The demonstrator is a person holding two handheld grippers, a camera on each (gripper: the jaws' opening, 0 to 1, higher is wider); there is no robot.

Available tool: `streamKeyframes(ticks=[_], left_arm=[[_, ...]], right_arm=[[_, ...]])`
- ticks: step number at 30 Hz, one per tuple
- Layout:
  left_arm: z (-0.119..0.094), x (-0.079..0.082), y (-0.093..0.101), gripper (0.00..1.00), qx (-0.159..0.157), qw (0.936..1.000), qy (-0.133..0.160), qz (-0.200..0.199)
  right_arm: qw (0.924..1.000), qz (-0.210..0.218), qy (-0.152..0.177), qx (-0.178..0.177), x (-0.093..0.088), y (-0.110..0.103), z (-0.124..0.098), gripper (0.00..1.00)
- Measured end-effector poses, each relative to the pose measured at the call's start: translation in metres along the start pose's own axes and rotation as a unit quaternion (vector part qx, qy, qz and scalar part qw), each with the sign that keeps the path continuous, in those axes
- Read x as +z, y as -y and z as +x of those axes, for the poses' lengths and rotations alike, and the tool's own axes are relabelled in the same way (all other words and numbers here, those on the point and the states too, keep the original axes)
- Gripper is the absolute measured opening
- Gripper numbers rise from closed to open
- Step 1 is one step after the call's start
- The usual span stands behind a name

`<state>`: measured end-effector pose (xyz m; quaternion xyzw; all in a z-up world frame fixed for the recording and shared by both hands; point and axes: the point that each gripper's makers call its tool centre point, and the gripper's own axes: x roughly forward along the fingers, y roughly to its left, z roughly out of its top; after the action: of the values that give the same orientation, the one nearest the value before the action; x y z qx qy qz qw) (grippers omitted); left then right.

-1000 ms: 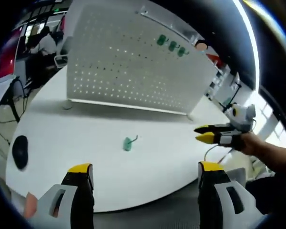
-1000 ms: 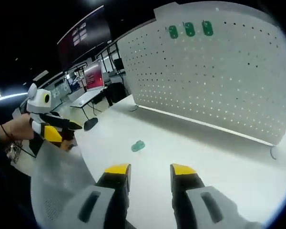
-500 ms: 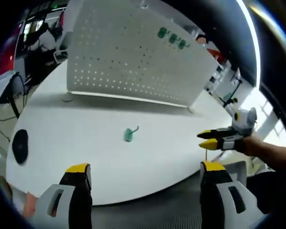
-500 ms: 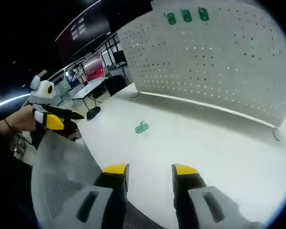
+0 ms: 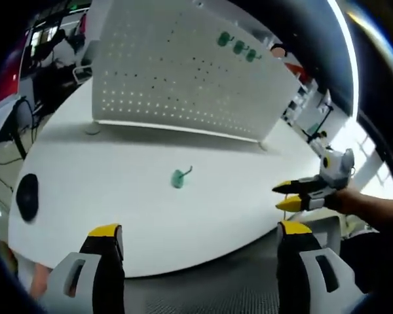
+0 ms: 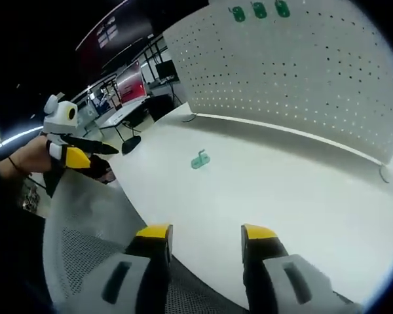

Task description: Insert the hook assembly into the mounting plate slot until the hook locks in place.

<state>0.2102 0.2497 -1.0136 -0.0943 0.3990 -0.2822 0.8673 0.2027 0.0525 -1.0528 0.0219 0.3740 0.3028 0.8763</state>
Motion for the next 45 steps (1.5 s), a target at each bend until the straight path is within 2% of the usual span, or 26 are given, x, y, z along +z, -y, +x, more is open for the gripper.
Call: streamKeyframes(ticks=[6, 10, 15, 21, 25, 27, 30, 34, 38, 45], left_arm=[[-0.003, -0.002, -0.005, 0.99, 0.005, 0.9999, -0.005, -0.009], [-0.005, -0.002, -0.007, 0.99, 0.007, 0.9998, -0.01, -0.014], [-0.005, 0.002, -0.011, 0.99, 0.01, 0.9996, -0.012, -0.022], [-0.004, 0.006, -0.018, 0.98, 0.013, 0.9996, -0.01, -0.023], [-0.002, 0.003, -0.023, 0.98, 0.016, 0.9993, -0.013, -0.032], [-0.003, 0.002, -0.024, 0.98, 0.018, 0.9991, -0.012, -0.035], [-0.004, 0.0, -0.027, 0.98, 0.022, 0.9987, -0.007, -0.044], [0.0, -0.006, -0.031, 0.97, 0.022, 0.9982, -0.015, -0.054], [0.001, -0.005, -0.031, 0.97, 0.023, 0.998, -0.011, -0.059], [0.002, -0.007, -0.035, 0.96, 0.022, 0.9975, -0.013, -0.066]], right_arm=[[0.9999, 0.006, -0.005, 0.016, 0.008, -0.009, 0.012, 0.38], [0.9994, 0.015, -0.007, 0.029, 0.018, -0.015, 0.029, 0.35], [0.9984, 0.03, -0.009, 0.047, 0.03, -0.021, 0.055, 0.31], [0.9967, 0.05, -0.011, 0.063, 0.049, -0.026, 0.099, 0.26], [0.9965, 0.057, -0.015, 0.06, 0.059, -0.026, 0.125, 0.24], [0.9943, 0.087, -0.016, 0.06, 0.064, -0.026, 0.136, 0.23], [0.9952, 0.075, -0.022, 0.058, 0.07, -0.026, 0.151, 0.23], [0.9946, 0.089, -0.026, 0.048, 0.073, -0.021, 0.165, 0.21], [0.9932, 0.106, -0.031, 0.037, 0.076, -0.015, 0.176, 0.2], [0.9861, 0.158, -0.049, 0.018, 0.076, -0.008, 0.189, 0.15]])
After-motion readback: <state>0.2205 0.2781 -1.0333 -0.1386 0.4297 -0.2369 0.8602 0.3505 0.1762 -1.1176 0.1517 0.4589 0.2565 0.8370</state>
